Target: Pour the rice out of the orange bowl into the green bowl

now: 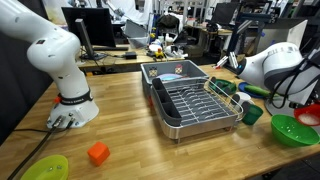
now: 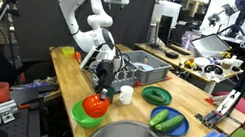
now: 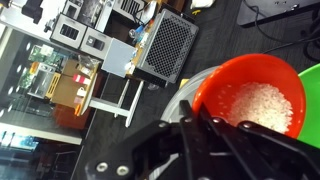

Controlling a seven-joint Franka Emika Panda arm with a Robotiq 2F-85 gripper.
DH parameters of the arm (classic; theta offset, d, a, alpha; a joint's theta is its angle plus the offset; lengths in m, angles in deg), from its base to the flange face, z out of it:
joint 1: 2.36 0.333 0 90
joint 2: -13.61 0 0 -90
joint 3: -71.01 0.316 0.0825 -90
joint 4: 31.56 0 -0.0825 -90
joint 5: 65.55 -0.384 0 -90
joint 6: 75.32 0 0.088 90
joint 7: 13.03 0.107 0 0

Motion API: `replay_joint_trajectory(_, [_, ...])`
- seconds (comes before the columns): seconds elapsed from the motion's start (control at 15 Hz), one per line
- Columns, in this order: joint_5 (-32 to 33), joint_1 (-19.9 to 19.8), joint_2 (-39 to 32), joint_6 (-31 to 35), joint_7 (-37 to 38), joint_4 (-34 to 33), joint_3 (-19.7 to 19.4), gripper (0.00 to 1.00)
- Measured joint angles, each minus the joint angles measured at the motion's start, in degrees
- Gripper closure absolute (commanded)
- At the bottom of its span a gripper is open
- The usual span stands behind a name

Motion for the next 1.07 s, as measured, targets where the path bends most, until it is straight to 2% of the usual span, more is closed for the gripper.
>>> replay_joint_trajectory(0.4, [0.00, 0.00, 0.00, 0.00, 0.00, 0.00, 0.00, 0.92])
replay_joint_trajectory(0.47, [0.00, 0.00, 0.00, 0.00, 0.00, 0.00, 0.00, 0.98])
replay_joint_trajectory(1.07, [-0.04, 1.35, -0.03, -0.85, 0.52, 0.32, 1.34, 0.98])
